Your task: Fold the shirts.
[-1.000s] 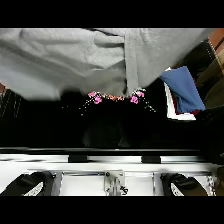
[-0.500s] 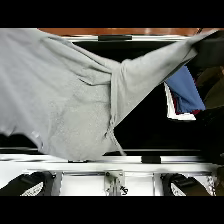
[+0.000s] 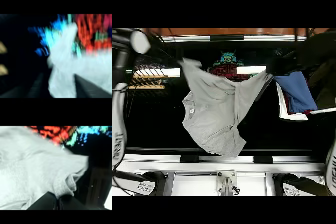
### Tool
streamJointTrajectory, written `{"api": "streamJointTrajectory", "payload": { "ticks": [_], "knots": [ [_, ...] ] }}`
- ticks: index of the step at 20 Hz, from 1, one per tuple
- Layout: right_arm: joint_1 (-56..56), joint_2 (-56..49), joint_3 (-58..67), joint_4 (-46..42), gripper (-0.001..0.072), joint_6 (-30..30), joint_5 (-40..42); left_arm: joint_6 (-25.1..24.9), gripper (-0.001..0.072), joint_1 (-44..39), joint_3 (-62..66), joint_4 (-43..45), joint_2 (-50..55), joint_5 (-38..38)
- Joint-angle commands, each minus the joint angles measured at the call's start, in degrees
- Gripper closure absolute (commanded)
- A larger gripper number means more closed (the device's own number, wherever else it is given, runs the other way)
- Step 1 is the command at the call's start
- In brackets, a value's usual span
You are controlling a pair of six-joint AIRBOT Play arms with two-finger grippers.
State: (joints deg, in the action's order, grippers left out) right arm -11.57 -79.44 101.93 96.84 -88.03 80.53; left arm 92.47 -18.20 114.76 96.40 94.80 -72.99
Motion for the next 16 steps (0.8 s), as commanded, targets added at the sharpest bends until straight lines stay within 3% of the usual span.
{"api": "streamJointTrajectory", "payload": {
  "ticks": [1,8,11,16],
  "knots": [
    [0.0,-5.2,0.1,0.1,0.0642,0.4,0.3,1.2,0.0152,0.0,0.0,-7.1,7.4,-13.7],
    [0.0,-4.9,0.1,-1.6,0.0642,0.4,2.9,-3.0,0.0152,0.0,-4.1,-17.7,-4.3,-20.0],
    [0.0,-4.9,0.1,-1.6,0.0642,0.3,3.2,-5.1,0.0152,0.0,-21.6,-24.8,-13.4,-19.0],
    [0.0,-4.9,0.1,-1.6,0.0642,0.3,3.0,-0.6,0.0149,0.1,-65.6,-37.2,-35.2,-1.4]
  ]
}}
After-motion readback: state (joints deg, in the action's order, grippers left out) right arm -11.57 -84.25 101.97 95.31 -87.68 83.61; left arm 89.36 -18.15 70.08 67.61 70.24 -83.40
